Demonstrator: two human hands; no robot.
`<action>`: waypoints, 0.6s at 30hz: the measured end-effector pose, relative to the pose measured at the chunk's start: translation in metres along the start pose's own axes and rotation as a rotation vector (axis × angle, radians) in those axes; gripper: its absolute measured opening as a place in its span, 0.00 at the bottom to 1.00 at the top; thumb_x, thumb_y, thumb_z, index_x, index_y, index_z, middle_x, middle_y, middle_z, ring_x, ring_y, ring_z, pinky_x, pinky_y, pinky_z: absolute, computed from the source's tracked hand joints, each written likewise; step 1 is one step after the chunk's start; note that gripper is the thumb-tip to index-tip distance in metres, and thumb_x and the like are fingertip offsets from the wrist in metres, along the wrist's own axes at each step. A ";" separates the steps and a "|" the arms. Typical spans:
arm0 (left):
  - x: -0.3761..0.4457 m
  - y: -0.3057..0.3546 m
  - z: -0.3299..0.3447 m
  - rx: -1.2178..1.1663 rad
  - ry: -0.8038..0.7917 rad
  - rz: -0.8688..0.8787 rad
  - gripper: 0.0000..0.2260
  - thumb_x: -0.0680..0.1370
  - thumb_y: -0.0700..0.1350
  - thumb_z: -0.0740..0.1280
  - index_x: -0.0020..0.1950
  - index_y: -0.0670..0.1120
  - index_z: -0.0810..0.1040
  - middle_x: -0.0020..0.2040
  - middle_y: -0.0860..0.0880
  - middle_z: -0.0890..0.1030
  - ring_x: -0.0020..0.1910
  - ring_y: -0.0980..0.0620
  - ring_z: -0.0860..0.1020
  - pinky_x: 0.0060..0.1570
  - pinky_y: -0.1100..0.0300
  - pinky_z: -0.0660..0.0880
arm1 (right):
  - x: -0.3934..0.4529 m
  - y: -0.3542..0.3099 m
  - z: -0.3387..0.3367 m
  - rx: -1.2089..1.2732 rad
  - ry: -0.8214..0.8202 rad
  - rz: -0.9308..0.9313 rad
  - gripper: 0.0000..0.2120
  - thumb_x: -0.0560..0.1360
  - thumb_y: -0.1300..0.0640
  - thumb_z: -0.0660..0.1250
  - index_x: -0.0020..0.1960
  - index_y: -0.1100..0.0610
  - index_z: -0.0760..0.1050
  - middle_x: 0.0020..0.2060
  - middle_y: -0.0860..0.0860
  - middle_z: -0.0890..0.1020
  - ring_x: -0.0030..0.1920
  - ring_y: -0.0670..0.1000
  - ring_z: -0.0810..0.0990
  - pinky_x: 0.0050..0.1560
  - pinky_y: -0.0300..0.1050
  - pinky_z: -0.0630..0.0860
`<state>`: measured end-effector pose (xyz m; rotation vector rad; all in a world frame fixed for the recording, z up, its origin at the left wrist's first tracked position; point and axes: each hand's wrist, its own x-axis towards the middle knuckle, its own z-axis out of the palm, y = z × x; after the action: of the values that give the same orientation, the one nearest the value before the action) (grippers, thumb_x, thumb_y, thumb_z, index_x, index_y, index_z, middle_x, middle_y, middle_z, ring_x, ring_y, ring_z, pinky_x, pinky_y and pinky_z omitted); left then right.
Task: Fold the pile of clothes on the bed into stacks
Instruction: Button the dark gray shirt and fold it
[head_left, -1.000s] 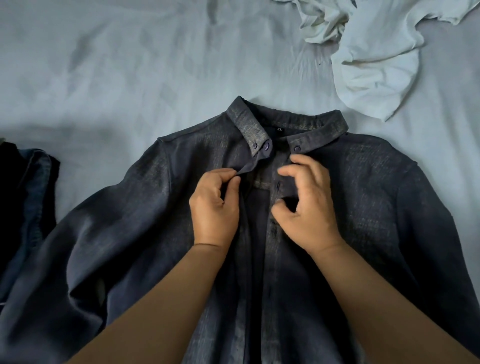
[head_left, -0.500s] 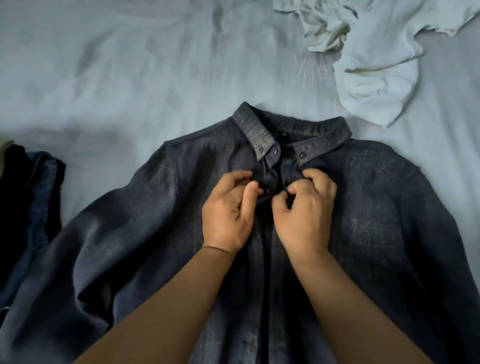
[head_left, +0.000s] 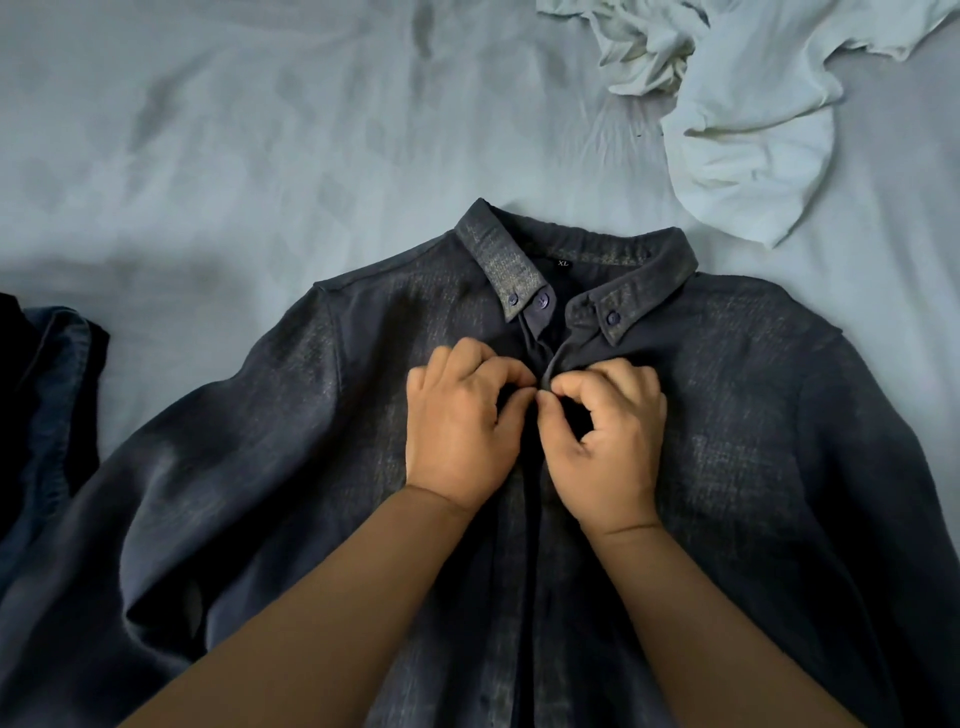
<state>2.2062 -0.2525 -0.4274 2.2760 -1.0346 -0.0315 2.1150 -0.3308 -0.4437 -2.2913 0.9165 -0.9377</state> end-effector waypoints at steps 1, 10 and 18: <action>0.001 0.000 -0.002 -0.017 -0.018 0.000 0.10 0.72 0.54 0.61 0.42 0.52 0.81 0.41 0.54 0.74 0.44 0.55 0.70 0.44 0.60 0.57 | 0.000 0.001 0.001 0.011 0.005 0.010 0.09 0.70 0.53 0.66 0.38 0.57 0.79 0.37 0.51 0.77 0.43 0.51 0.70 0.45 0.45 0.65; 0.011 0.016 -0.016 -0.192 -0.234 -0.141 0.04 0.75 0.48 0.66 0.41 0.55 0.78 0.42 0.57 0.80 0.46 0.57 0.77 0.56 0.61 0.60 | -0.002 0.002 -0.001 0.142 0.052 0.039 0.09 0.71 0.55 0.64 0.39 0.61 0.78 0.37 0.52 0.77 0.43 0.50 0.71 0.44 0.51 0.71; 0.009 0.022 -0.012 -0.457 -0.240 -0.291 0.03 0.70 0.52 0.68 0.36 0.58 0.79 0.36 0.62 0.81 0.38 0.62 0.78 0.58 0.44 0.72 | -0.001 0.008 -0.006 0.260 0.026 0.084 0.07 0.70 0.59 0.61 0.41 0.61 0.77 0.40 0.45 0.75 0.44 0.48 0.72 0.48 0.46 0.72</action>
<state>2.2007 -0.2631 -0.4039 2.0046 -0.7087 -0.6119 2.1072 -0.3358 -0.4457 -2.0116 0.8417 -0.9903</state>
